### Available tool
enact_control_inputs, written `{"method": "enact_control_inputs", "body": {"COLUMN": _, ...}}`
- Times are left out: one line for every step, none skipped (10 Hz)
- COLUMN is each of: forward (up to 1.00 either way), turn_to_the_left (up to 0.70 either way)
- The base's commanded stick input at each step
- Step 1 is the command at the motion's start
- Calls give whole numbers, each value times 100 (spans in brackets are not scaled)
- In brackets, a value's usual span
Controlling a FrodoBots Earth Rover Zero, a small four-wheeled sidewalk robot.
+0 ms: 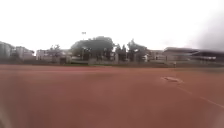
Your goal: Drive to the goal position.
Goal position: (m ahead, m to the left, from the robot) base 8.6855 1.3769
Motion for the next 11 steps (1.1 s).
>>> {"method": "enact_control_inputs", "body": {"forward": 70, "turn_to_the_left": 0}}
{"method": "enact_control_inputs", "body": {"forward": 70, "turn_to_the_left": 0}}
{"method": "enact_control_inputs", "body": {"forward": 70, "turn_to_the_left": 0}}
{"method": "enact_control_inputs", "body": {"forward": 70, "turn_to_the_left": 0}}
{"method": "enact_control_inputs", "body": {"forward": 70, "turn_to_the_left": 0}}
{"method": "enact_control_inputs", "body": {"forward": 70, "turn_to_the_left": 0}}
{"method": "enact_control_inputs", "body": {"forward": 70, "turn_to_the_left": 0}}
{"method": "enact_control_inputs", "body": {"forward": 70, "turn_to_the_left": 0}}
{"method": "enact_control_inputs", "body": {"forward": 70, "turn_to_the_left": 0}}
{"method": "enact_control_inputs", "body": {"forward": 70, "turn_to_the_left": 0}}
{"method": "enact_control_inputs", "body": {"forward": 70, "turn_to_the_left": 0}}
